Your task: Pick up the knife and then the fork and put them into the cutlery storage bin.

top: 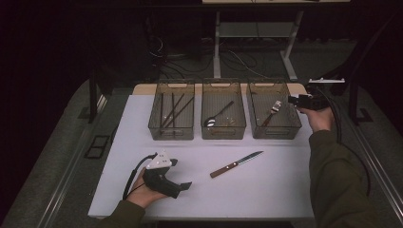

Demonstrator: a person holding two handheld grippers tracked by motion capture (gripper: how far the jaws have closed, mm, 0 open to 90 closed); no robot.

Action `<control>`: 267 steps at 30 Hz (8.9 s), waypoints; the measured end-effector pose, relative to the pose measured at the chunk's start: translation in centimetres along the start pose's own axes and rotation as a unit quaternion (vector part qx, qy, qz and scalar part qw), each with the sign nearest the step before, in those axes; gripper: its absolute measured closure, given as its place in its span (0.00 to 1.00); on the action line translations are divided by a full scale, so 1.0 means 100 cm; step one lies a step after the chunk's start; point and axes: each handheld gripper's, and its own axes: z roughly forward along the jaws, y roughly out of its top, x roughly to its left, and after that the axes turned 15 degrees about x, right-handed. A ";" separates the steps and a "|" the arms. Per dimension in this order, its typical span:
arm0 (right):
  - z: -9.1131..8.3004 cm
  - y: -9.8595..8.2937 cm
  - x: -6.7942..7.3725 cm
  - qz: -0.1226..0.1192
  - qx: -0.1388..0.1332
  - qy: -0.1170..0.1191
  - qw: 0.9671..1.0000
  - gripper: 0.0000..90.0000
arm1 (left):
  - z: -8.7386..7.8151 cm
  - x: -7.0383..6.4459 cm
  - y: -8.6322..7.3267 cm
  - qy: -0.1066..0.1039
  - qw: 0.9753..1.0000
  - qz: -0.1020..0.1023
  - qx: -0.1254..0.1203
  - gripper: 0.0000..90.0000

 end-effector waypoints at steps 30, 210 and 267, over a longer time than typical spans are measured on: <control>-0.051 -0.070 0.071 -0.137 -0.031 0.101 0.985 0.05 | 0.000 0.000 0.000 0.007 1.000 -0.001 0.001 0.00; -0.006 -0.118 0.179 -0.052 -0.007 0.346 0.937 0.65 | 0.049 -0.046 0.113 0.050 0.996 0.029 -0.067 0.85; -0.119 -0.007 0.076 -0.097 -0.073 0.124 0.985 0.99 | -0.018 0.007 0.000 0.026 0.998 -0.004 -0.064 0.00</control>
